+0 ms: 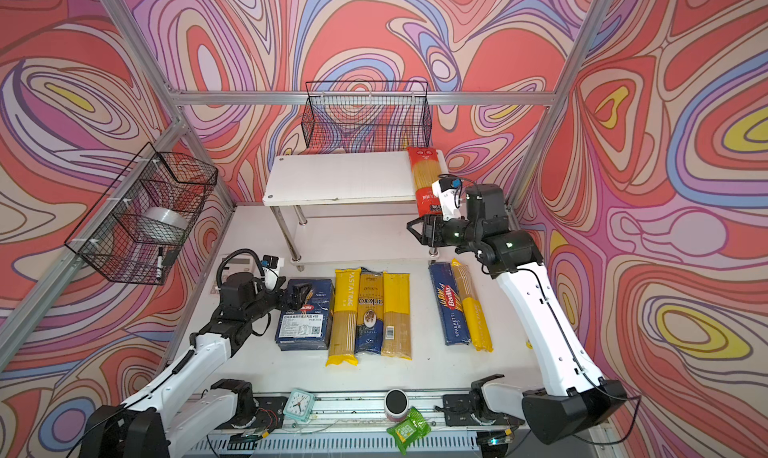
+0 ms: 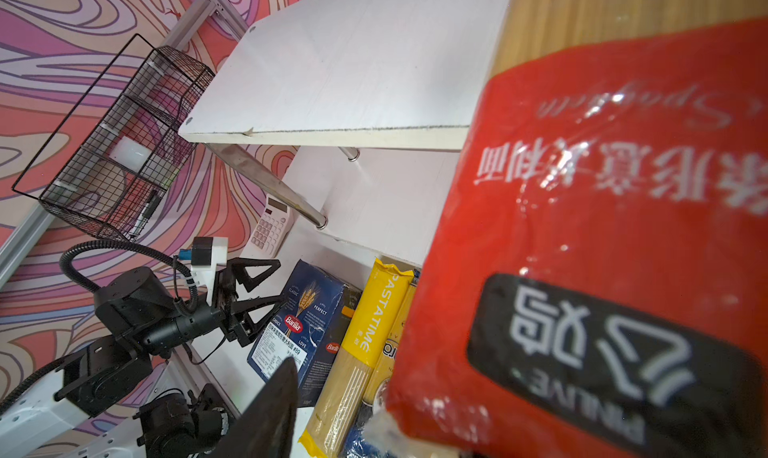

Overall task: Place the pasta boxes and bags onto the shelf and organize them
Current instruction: 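Withdraw the right gripper from the shelf back toward the table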

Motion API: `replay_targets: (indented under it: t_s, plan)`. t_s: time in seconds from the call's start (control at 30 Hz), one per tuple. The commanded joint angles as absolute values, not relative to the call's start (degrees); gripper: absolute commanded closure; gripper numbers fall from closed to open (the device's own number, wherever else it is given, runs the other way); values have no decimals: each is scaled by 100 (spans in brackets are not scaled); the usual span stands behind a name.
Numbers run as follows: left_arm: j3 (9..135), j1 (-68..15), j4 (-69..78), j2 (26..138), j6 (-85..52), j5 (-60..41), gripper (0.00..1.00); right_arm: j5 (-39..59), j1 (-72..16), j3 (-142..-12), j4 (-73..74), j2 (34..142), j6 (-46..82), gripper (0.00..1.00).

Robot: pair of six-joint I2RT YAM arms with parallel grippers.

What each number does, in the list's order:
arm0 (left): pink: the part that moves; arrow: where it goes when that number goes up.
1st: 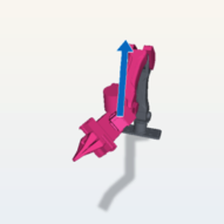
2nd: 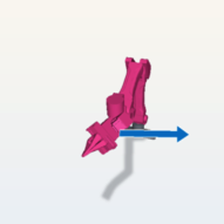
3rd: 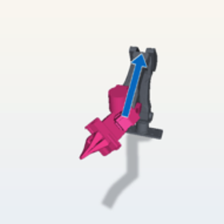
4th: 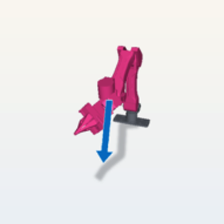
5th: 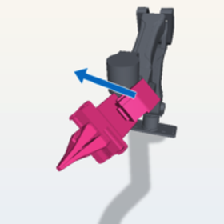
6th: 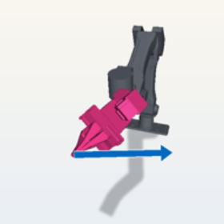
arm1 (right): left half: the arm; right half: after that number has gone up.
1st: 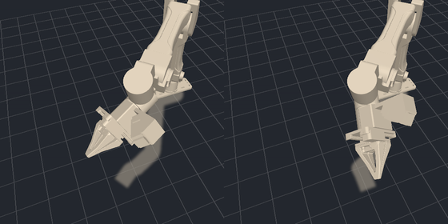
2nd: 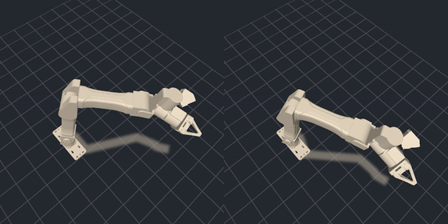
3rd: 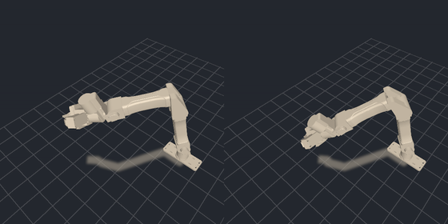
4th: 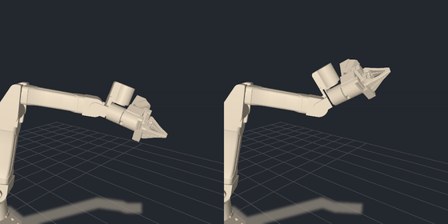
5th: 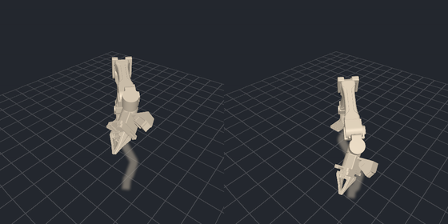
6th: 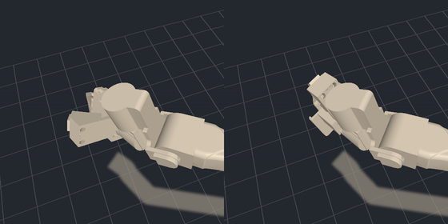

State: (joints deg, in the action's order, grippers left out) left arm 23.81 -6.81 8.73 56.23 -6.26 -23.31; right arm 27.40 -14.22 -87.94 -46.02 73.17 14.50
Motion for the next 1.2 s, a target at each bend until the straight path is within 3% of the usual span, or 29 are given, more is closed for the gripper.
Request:
replay_targets:
  t_s: [0.0, 0.43, 0.63, 1.17]
  plan:
    - [2419, -699, 870, 5511, -651, -2282, 0, 2619, -1402, -9020, -4249, 7399, 1390, 40]
    - [2443, -699, 866, 5546, -651, -2280, 0, 2745, -1399, -9532, -4212, 7868, 1339, 40]
    - [2432, -698, 870, 5537, -658, -2277, 0, 2865, -1398, -9868, -4842, 7897, 1134, 34]
    - [2454, -701, 854, 5577, -651, -2284, 0, 3352, -1406, -9373, -5834, 6872, 777, 29]
